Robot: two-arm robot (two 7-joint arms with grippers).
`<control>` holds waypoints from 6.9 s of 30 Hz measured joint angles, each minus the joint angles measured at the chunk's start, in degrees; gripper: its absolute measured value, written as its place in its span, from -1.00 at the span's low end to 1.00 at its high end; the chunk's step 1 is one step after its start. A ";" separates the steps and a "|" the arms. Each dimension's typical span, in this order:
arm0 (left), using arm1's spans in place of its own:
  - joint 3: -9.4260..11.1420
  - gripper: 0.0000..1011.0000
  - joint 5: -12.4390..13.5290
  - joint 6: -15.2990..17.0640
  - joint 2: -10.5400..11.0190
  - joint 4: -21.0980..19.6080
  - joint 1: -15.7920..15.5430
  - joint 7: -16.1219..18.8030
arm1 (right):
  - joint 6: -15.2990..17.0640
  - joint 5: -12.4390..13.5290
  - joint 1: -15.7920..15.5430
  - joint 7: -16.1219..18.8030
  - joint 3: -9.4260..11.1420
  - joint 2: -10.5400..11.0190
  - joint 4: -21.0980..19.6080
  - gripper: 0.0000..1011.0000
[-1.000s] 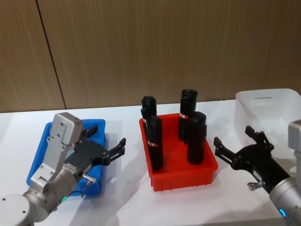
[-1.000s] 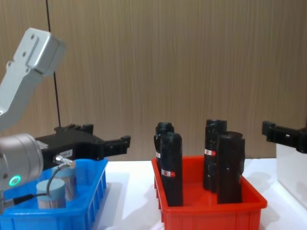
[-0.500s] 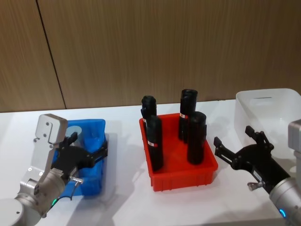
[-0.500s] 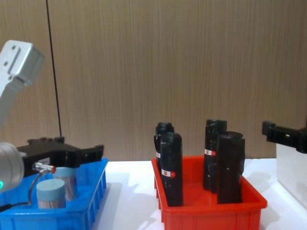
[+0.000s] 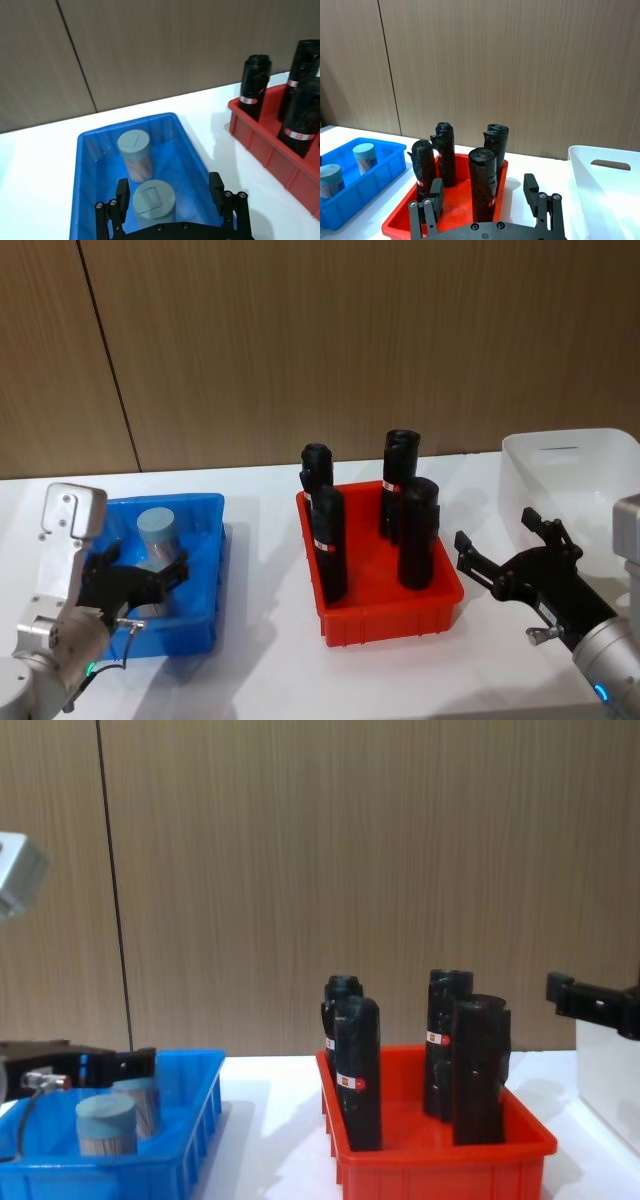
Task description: Pick the cotton swabs from the blue box and place them into the white box.
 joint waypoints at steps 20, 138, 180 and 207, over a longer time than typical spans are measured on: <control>-1.71 0.98 -2.75 3.61 -0.03 3.58 -1.60 -0.58 | 0.00 0.00 0.00 0.00 0.00 0.00 0.00 0.98; -0.85 0.33 2.91 7.76 -2.64 2.28 -14.73 -40.60 | 0.00 0.00 0.00 0.00 0.00 0.00 0.00 0.98; 2.94 0.33 5.57 11.66 -8.61 14.37 -25.69 -53.03 | 3.03 -0.17 1.01 5.42 0.39 1.03 -0.13 0.98; 3.10 0.33 5.72 11.79 -8.86 14.83 -26.13 -53.48 | 15.01 0.35 9.58 23.17 -0.62 0.31 3.22 0.98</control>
